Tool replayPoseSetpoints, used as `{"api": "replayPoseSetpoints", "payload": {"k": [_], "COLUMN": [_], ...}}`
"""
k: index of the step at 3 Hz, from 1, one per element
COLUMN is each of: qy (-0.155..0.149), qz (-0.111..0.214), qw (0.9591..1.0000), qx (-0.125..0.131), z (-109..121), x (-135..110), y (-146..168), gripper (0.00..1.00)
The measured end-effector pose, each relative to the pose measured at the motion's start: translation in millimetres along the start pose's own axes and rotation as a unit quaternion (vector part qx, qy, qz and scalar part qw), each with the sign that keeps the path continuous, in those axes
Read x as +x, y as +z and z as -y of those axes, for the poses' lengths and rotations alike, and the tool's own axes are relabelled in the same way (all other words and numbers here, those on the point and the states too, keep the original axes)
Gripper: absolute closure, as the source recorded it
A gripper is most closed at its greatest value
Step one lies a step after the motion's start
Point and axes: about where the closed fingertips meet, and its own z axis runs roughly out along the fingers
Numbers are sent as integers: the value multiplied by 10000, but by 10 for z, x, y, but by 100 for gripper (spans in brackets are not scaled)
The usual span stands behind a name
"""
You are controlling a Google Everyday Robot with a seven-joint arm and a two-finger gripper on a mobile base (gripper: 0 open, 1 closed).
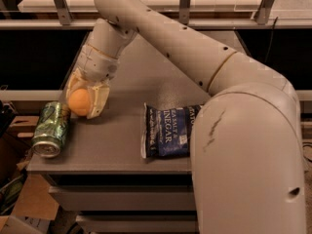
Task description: Move orange near green can
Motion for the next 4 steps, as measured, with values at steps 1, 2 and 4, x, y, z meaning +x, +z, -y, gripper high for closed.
{"api": "replayPoseSetpoints", "payload": {"k": [1, 2, 4], "qy": [0, 20, 36], "qz": [0, 0, 25], "qw": [10000, 10000, 10000], "qx": [0, 9, 10], "z": [0, -13, -23], "x": [-1, 7, 19], "y": [-1, 1, 9], "gripper": [100, 82, 36]}}
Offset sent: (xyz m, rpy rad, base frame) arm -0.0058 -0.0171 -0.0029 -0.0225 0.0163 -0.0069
